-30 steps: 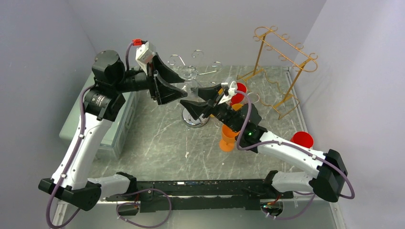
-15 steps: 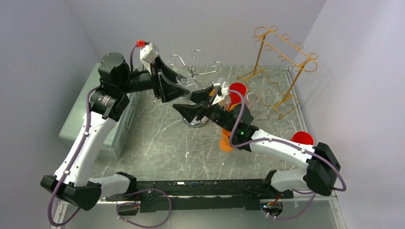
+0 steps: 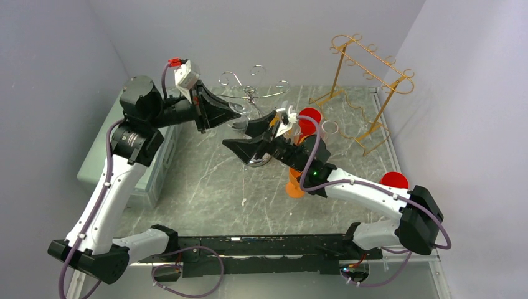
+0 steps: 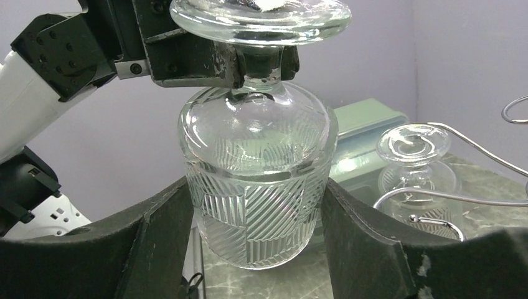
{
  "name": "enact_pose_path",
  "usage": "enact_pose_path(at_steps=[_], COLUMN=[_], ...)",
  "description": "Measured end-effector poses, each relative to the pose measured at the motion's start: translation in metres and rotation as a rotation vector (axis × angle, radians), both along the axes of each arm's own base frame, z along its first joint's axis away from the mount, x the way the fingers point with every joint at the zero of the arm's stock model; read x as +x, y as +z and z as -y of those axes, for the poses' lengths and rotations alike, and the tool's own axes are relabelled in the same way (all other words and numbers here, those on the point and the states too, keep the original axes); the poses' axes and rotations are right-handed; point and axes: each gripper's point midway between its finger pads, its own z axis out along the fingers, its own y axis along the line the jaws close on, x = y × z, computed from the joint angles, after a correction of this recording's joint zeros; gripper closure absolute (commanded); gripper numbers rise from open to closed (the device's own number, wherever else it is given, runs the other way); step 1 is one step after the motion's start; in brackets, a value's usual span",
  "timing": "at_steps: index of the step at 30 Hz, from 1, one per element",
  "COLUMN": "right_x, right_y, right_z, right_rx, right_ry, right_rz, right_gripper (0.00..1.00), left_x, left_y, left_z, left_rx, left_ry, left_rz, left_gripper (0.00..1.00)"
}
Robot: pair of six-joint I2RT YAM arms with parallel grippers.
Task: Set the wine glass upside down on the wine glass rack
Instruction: Adjust the wine glass.
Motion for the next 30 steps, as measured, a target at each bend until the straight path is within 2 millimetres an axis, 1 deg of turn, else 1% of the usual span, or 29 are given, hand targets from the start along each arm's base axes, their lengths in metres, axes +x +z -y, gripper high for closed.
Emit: enact_pose_path(at_steps=[4,5,8,10,13,16,17,21,22,24,27,30], right_x=[-0.001,0.000,0.000,0.001,0.003,0.004,0.004,0.004,0.003,0.001,-0.004,-0.003], right_y=[0.001,0.000,0.001,0.004,0.006,0.008,0.009,0.010,0.015,0.029,0.046,0.047], right_z=[0.000,-0.001,-0.002,-0.003,-0.006,-0.007,-0.007,-0.009,-0.010,-0.013,-0.010,-0.008], right_rx=[0.000,-0.003,-0.014,-0.026,-0.042,-0.044,-0.044,-0.057,-0.050,-0.027,0.008,0.008], right_ry=[0.002,0.002,0.004,0.005,0.011,0.016,0.018,0.035,0.045,0.063,0.087,0.099], right_rz=[0.001,-0.001,-0.001,0.001,0.004,0.009,0.010,0.011,0.020,0.042,0.074,0.081], right_gripper=[1.00,0.96,0.76,0.65,0.55,0.35,0.31,0.19,0.16,0.13,0.16,0.16], left_x=[-0.001,-0.001,0.000,0.001,0.001,0.002,0.002,0.001,-0.001,-0.008,-0.015,-0.016], left_y=[0.001,0.000,0.000,0.002,0.004,0.008,0.008,0.009,0.007,0.000,-0.009,-0.011], left_z=[-0.001,0.000,-0.001,-0.002,-0.004,-0.005,-0.005,-0.005,-0.004,0.000,0.005,0.005], left_rx=[-0.001,0.000,0.000,-0.003,-0.007,-0.012,-0.013,-0.014,-0.012,0.000,0.015,0.017], left_ry=[0.001,0.001,0.001,0.006,0.012,0.016,0.016,0.014,0.000,-0.040,-0.087,-0.095], left_rz=[0.001,-0.001,0.000,0.006,0.016,0.024,0.023,0.023,0.012,-0.032,-0.091,-0.104], left_gripper=[1.00,1.00,1.00,1.00,1.00,1.00,1.00,1.00,1.00,1.00,1.00,1.00])
